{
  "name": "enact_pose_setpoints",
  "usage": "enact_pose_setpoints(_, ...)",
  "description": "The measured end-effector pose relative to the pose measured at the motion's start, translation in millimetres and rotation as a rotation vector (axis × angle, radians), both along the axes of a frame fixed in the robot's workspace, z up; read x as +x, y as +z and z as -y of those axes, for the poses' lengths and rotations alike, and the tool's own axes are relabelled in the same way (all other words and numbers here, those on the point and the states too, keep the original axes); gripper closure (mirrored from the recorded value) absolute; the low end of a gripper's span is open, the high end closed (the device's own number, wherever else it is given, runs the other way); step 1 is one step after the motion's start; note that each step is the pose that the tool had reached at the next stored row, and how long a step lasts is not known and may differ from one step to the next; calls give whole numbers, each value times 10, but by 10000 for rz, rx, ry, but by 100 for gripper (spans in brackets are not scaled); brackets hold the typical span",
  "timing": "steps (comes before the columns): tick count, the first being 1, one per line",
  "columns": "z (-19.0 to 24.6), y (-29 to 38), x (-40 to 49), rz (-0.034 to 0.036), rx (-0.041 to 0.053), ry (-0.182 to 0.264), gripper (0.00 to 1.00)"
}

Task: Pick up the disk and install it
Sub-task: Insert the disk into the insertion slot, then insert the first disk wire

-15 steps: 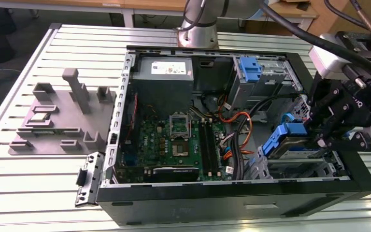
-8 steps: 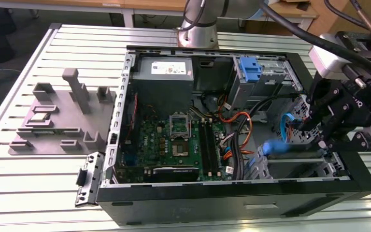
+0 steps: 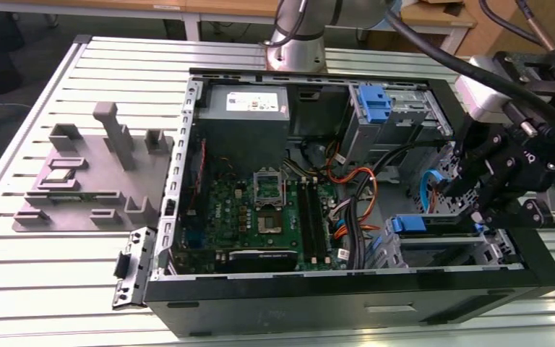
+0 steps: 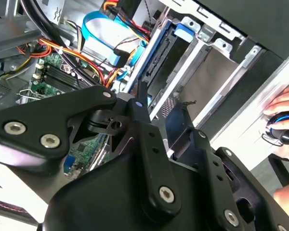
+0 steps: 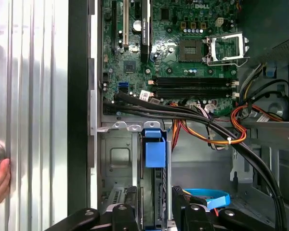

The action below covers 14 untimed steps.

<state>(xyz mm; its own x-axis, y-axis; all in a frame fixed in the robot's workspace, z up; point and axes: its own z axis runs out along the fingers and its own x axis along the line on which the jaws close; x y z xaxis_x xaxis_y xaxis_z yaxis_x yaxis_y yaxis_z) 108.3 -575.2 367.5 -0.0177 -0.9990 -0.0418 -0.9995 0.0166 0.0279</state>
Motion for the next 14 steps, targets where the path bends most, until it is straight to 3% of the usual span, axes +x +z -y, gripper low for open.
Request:
enact_pose_setpoints(6, 0, -52, -25, 74, 49, 236, 58)
enact_pose_setpoints(14, -1, -53, -25, 76, 52, 246, 58)
